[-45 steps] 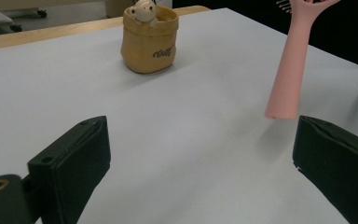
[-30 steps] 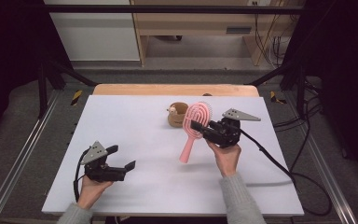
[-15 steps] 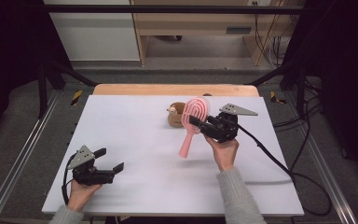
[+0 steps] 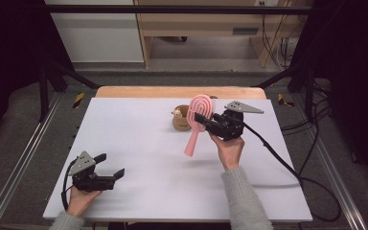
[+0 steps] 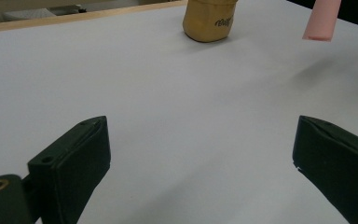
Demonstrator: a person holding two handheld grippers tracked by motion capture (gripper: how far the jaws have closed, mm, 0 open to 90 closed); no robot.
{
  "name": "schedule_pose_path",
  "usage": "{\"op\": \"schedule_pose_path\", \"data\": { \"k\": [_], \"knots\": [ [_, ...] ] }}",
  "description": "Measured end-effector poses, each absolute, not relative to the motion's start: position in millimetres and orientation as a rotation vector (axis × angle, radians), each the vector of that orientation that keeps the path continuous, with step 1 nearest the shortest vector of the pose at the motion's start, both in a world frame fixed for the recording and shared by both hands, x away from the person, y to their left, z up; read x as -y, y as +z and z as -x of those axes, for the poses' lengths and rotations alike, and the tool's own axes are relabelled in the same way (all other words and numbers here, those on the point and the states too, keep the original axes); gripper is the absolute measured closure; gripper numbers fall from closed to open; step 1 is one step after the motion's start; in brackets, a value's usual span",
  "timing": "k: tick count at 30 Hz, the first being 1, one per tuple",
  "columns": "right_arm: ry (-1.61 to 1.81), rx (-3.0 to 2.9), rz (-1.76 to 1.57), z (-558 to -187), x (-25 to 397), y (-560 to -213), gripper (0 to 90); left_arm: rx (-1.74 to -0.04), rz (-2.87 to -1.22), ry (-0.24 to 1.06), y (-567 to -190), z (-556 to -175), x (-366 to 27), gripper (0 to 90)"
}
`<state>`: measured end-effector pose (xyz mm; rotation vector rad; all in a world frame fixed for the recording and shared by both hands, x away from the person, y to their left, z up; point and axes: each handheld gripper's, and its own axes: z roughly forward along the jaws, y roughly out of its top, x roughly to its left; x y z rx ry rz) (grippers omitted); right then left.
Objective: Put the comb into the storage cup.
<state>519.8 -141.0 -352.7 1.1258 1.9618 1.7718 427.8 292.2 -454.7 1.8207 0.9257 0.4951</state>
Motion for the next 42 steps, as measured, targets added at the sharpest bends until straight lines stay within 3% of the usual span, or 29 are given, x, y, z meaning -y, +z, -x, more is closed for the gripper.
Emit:
{"op": "schedule_pose_path", "data": {
  "k": [42],
  "knots": [
    [1.698,-1.845,-1.178,-560.2,139.1,-331.5,62.9,-0.920,-1.831,0.483,-456.9,-430.4,-291.8,4.3]
  ]
}}
